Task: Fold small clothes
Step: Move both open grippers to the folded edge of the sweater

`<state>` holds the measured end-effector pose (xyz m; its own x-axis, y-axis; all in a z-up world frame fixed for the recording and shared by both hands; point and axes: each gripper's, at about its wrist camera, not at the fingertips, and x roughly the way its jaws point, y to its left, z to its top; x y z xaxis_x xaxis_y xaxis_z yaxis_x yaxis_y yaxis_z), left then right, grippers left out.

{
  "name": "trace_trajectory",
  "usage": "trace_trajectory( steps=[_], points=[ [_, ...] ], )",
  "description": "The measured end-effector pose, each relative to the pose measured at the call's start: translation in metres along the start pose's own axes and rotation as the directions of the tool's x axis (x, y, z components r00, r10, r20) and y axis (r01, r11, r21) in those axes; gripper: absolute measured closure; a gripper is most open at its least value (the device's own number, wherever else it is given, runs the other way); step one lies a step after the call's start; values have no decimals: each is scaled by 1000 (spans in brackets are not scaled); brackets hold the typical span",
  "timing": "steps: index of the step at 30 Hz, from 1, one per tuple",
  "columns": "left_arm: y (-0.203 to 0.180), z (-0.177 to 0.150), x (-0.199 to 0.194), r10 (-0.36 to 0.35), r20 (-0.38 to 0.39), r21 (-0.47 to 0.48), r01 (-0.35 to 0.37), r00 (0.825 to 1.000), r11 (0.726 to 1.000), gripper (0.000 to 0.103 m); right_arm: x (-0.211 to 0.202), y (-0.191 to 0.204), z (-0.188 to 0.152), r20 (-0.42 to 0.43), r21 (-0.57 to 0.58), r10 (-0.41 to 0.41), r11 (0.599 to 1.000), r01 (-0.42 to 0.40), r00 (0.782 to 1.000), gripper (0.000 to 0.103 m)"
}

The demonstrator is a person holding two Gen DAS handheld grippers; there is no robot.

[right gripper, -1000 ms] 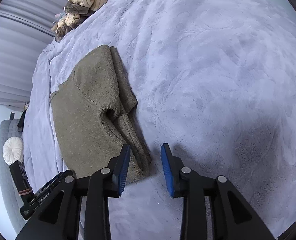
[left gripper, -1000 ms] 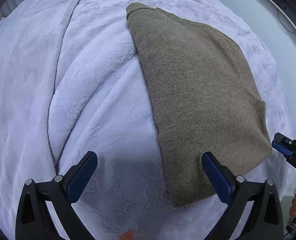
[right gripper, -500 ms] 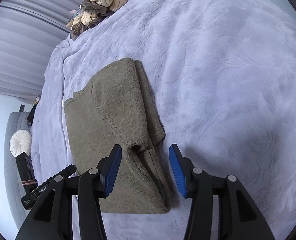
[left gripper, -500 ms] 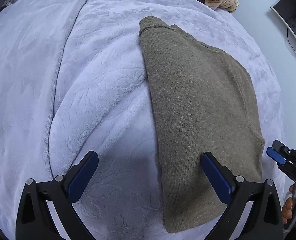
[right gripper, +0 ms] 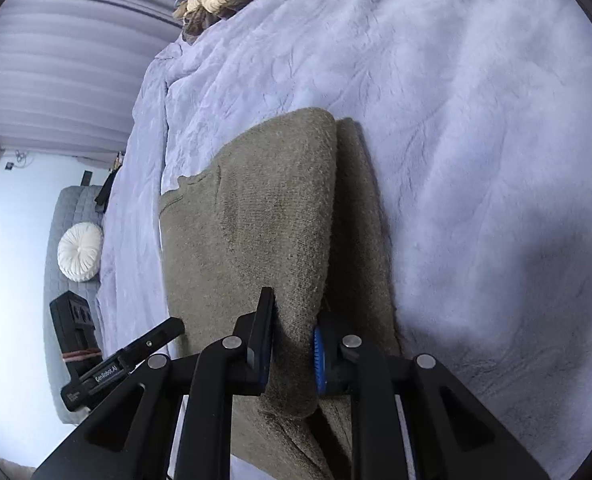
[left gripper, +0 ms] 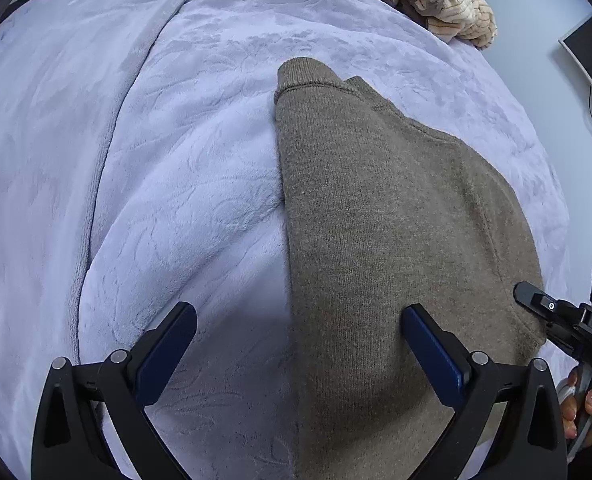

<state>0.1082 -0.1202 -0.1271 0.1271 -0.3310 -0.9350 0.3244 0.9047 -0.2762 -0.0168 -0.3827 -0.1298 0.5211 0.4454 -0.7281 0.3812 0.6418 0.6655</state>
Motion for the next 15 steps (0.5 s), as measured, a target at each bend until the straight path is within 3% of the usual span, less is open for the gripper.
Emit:
trace_trajectory(
  steps=[4,5,12,14,15],
  points=[
    [-7,1,9,6,-18,2,-6,1000,1000,0,8,-2,3,-17,-76,-158,985,156,987,91],
    [-8,1,11,5,-22,0,-5,1000,1000,0,13,-8,4,-28,-77,-166,984,163,986,91],
    [-13,3,13,25,-33,10,-25,999,1000,0,4,-20,-3,-41,-1,-86,996,86,995,88],
    [-13,3,13,27,-35,9,-27,999,1000,0,-3,-22,-5,-47,8,-85,996,86,995,78],
    [-13,4,13,27,-36,9,-27,999,1000,0,-7,-25,-6,-45,22,-85,996,86,995,60]
  ],
)
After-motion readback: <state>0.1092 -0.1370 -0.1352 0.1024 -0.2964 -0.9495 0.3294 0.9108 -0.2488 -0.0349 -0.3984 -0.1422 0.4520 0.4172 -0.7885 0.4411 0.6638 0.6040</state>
